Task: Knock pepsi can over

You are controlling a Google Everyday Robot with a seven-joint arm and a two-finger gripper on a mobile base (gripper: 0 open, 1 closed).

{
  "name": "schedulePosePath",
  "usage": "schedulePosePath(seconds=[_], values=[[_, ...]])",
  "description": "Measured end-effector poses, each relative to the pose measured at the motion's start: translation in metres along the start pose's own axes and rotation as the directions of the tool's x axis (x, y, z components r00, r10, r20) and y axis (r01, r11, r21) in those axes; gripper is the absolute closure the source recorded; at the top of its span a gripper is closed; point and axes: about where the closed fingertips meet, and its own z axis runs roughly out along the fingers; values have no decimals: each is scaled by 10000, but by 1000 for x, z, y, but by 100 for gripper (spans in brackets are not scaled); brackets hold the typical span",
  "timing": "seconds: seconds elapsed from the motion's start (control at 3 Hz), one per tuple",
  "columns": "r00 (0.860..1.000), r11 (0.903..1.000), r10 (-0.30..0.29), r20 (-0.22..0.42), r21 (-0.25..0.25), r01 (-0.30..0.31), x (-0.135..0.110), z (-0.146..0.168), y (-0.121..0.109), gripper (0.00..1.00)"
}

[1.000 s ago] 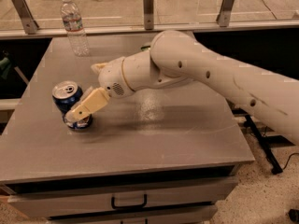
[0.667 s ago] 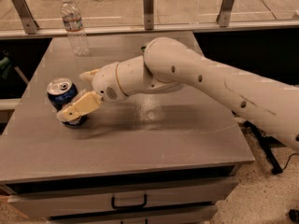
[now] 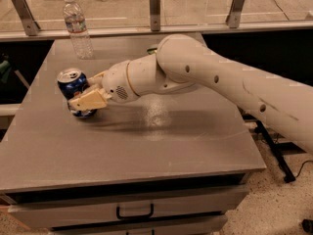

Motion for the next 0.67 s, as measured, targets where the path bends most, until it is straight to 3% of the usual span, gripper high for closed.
schedulePosePath(seconds=[0.33,0.67], values=[[9967,9982,-146,-804,570,192,0,-33,-19,87],[9687,9945,-258,-2468,925,500,7,-73,-39,100]])
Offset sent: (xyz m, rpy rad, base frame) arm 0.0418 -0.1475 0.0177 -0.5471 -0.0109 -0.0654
